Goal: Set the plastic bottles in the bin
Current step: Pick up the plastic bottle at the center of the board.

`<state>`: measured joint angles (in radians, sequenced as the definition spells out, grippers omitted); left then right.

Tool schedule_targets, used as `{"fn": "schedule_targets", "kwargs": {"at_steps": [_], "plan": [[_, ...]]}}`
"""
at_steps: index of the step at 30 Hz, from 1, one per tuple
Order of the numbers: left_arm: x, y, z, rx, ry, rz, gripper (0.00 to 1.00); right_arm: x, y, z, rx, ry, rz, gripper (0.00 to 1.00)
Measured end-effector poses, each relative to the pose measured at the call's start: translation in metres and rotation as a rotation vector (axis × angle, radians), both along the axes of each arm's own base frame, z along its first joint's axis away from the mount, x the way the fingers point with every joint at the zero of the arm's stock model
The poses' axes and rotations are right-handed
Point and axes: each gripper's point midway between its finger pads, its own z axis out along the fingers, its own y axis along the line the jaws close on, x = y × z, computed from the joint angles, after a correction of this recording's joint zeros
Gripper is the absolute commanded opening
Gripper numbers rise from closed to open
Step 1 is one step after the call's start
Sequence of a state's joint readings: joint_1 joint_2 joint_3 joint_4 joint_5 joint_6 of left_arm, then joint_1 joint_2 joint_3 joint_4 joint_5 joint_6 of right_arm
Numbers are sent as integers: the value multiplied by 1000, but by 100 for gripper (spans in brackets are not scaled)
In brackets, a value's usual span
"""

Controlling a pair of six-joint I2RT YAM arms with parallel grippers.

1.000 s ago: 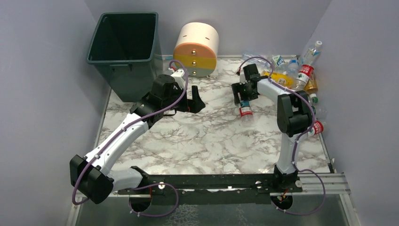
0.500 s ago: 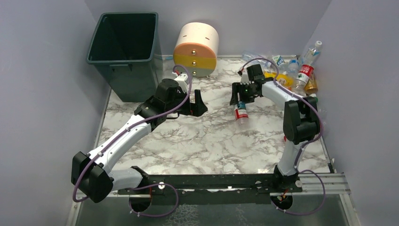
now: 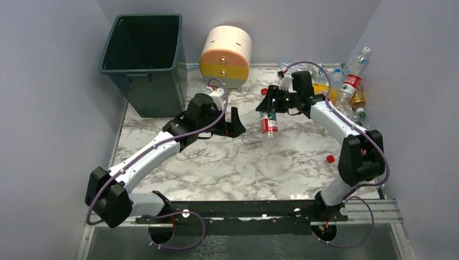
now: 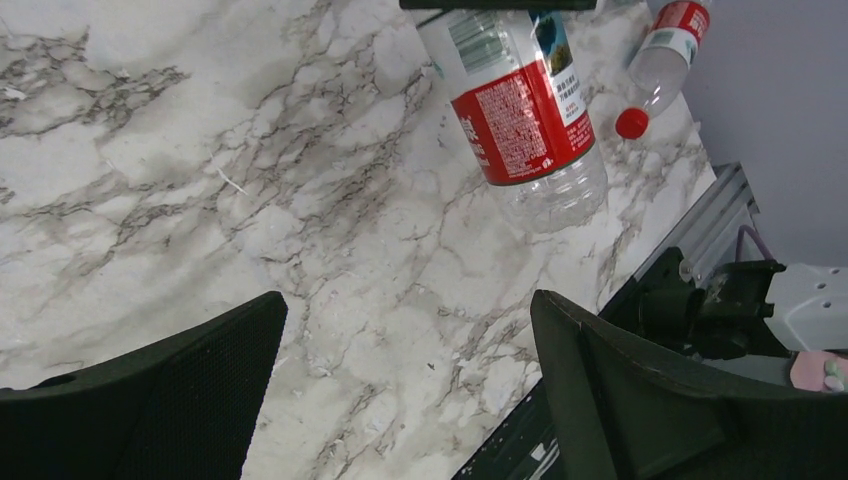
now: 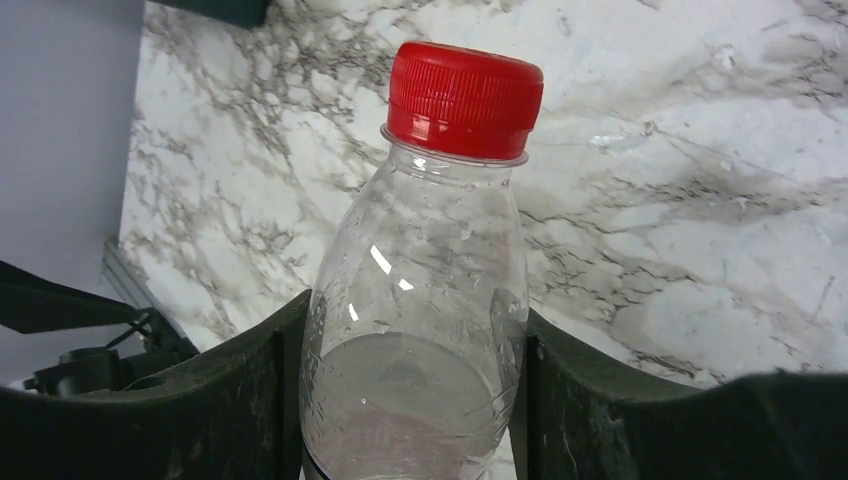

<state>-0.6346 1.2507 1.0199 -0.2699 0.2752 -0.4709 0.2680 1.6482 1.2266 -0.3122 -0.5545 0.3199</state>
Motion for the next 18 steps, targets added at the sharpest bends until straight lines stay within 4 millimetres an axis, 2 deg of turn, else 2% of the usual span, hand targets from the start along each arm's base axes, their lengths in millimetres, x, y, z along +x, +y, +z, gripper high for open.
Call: {"fn": "schedule_targets", "kwargs": {"at_steps": [7,12,18], "plan": [[-11,-22,-24,48,57,-45,99,-2,27,22,73,-25,-14,59],[-12,-35,-21,47,60,-48,99,-6,48,34,98,-44,-25,59],[-14,-47,-16,25,62,-50,99,-13,68,36,104,-47,-30,59]]}}
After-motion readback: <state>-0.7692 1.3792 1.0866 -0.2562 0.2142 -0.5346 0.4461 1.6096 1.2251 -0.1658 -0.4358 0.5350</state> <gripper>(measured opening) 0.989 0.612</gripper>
